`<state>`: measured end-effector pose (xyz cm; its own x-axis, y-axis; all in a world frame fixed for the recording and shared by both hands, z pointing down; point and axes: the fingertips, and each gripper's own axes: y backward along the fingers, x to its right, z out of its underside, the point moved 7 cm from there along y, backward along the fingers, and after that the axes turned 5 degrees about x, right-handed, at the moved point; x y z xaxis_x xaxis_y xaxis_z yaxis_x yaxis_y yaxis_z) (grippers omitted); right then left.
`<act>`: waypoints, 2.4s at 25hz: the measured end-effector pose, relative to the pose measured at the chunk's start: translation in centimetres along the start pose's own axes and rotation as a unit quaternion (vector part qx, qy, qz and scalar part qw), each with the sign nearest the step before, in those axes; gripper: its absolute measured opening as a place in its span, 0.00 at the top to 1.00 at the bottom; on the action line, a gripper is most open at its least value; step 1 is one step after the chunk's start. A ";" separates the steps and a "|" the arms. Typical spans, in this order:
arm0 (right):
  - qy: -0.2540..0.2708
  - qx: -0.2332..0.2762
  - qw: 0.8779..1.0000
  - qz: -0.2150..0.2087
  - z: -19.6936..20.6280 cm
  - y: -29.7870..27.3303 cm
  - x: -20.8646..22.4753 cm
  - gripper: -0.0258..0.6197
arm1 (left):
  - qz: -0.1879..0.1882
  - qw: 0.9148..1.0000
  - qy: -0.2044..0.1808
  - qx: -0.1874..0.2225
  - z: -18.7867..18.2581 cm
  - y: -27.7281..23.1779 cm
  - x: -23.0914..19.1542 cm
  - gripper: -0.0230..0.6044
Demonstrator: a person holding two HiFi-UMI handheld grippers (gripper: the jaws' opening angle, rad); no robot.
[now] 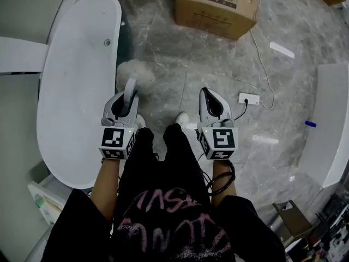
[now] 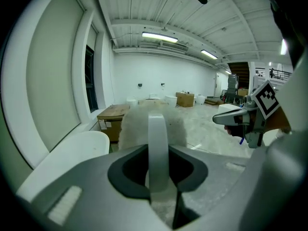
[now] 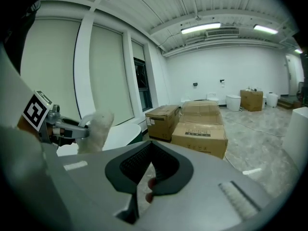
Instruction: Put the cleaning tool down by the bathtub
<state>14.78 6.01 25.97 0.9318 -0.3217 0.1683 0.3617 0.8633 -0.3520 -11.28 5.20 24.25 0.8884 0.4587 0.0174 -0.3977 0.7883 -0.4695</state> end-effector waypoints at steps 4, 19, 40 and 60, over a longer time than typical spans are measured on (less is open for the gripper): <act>-0.004 -0.017 1.000 0.003 1.2 -1.3 -0.7 0.92 | 0.011 1.000 0.008 -0.022 2.1 -1.2 -1.2 0.83; -0.024 -0.071 0.996 0.043 7.6 -7.8 -0.5 0.92 | 0.046 0.993 0.029 -0.107 9.9 -8.2 -5.6 0.83; -0.049 -0.125 0.989 0.064 21.2 -12.0 2.9 0.92 | 0.062 0.978 0.041 -0.197 24.9 -16.8 -4.8 0.83; -0.055 -0.182 0.981 0.032 40.5 -15.8 4.2 0.92 | 0.054 0.964 0.057 -0.254 46.0 -24.6 -3.7 0.83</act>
<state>11.69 6.73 69.55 0.9510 -0.2099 0.2272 0.3090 0.6773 -0.6676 -15.31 2.98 76.39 0.8796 0.4549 -0.1393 -0.3509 0.4227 -0.8356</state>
